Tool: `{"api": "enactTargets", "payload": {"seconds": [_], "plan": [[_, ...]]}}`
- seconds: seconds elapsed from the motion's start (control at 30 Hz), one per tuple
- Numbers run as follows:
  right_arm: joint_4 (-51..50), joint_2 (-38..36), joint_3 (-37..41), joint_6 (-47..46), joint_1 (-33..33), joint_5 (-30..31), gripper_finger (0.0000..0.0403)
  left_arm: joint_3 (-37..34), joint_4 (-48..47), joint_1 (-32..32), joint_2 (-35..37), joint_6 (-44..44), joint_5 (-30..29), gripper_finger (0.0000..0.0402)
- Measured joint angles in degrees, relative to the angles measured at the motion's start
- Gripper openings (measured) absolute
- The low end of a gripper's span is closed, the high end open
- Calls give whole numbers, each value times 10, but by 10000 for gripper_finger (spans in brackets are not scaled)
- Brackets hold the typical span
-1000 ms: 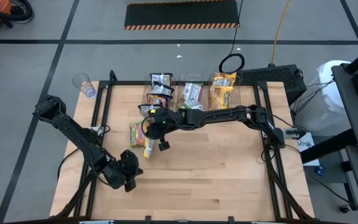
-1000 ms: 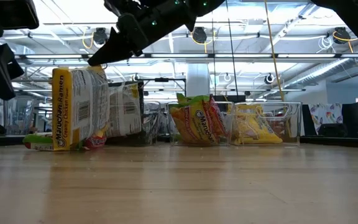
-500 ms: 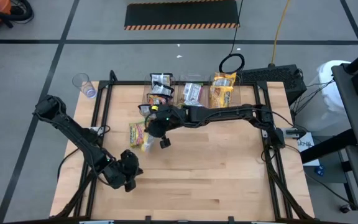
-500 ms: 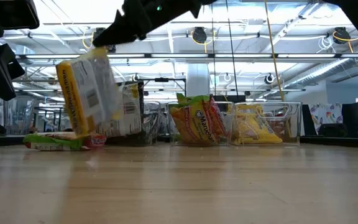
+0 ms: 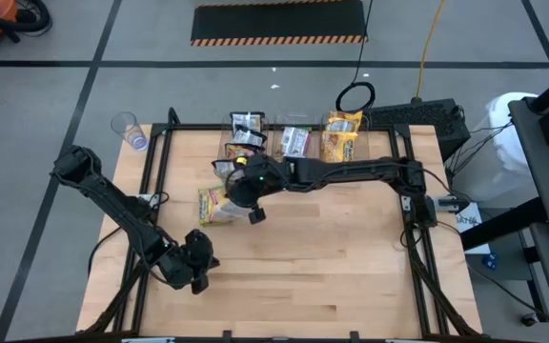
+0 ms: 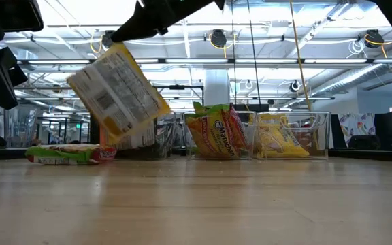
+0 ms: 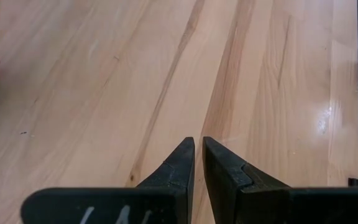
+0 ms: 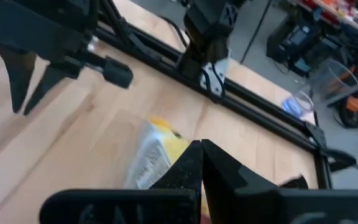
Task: Sort Maruchan noodles
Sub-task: Put the yellow noodle pack into the right transparent bin
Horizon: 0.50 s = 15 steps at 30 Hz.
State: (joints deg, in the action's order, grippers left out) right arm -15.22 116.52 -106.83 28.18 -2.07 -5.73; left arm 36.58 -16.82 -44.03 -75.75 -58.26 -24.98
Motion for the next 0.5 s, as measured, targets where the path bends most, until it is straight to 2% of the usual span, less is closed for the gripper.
{"api": "enactTargets", "payload": {"seconds": [0.5], "plan": [[-53,-49,0,19,0,42,0,0,0,0,0,2,0,37]]}}
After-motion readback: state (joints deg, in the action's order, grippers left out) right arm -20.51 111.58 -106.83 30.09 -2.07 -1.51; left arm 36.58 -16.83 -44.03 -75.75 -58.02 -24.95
